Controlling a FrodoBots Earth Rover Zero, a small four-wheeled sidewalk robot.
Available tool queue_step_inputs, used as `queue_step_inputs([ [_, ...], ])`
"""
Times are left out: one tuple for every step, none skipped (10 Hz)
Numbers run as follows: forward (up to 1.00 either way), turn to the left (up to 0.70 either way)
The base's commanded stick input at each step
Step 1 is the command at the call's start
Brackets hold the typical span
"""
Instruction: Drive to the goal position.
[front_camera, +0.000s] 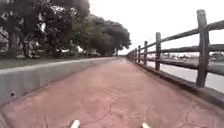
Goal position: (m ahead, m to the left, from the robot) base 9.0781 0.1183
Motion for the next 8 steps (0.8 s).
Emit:
queue_step_inputs([
  [0.7, 0.0],
  [0.7, 0.0],
  [0.7, 0.0],
  [0.7, 0.0],
  [0.7, 0.0],
  [0.7, 0.0],
  [0.7, 0.0],
  [0.7, 0.09],
])
